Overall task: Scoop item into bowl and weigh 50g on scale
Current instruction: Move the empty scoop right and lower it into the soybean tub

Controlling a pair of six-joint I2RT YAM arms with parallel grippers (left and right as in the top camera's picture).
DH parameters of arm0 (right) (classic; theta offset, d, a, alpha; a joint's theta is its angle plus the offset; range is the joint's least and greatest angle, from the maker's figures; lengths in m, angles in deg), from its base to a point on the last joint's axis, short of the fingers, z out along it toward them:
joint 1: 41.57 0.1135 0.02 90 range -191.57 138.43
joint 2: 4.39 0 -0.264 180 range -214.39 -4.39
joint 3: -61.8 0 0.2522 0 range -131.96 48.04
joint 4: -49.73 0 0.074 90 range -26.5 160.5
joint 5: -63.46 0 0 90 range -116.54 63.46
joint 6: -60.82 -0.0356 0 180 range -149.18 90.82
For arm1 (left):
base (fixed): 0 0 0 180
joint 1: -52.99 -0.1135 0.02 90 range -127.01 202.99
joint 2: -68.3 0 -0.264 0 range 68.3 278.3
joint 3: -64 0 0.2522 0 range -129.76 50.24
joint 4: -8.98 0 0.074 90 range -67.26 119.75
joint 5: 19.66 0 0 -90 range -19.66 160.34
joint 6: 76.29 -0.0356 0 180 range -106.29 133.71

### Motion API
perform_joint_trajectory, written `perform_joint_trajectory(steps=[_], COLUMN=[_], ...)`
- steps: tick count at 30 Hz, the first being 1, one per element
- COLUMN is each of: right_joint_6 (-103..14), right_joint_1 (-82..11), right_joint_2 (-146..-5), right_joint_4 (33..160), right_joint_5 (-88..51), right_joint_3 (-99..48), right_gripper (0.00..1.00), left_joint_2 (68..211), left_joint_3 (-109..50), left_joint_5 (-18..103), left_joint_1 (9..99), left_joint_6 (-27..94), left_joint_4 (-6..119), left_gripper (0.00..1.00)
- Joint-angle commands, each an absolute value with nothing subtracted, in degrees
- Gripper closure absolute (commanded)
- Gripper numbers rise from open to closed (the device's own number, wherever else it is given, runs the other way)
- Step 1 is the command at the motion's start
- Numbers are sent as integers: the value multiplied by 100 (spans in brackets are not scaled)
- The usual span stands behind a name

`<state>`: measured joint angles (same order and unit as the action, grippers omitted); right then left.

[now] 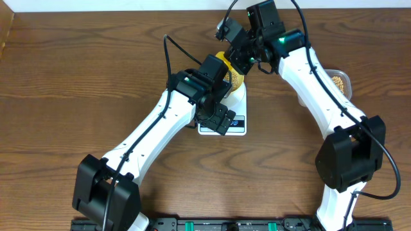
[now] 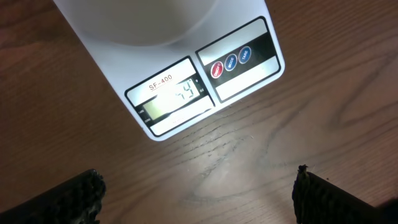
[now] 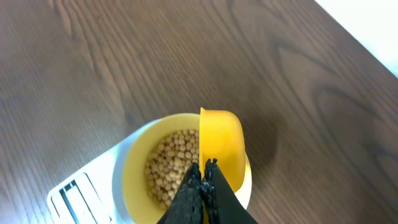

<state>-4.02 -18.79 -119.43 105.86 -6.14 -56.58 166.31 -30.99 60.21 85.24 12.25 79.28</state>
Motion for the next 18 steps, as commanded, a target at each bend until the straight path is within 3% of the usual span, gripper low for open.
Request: perform_joint_trajectory(steps=[1,18], right_joint_6=[-898,-2332], right_joint_1=[-1848,-2587], right_joint_2=[-11720,-11327], right_joint_4=[10477,10311], right_joint_5=[-511,-496], right_joint_3=[-5728,-5817], right_gripper=[99,99], left_joint_2=[16677,16677], left_joint_3=[-3075,-3077], left_joint_5=[6095,6098], left_joint_1=[8506,8506], left_joint_6=[1247,1247], left_joint_4=[7939,7939], left_gripper=[2,2])
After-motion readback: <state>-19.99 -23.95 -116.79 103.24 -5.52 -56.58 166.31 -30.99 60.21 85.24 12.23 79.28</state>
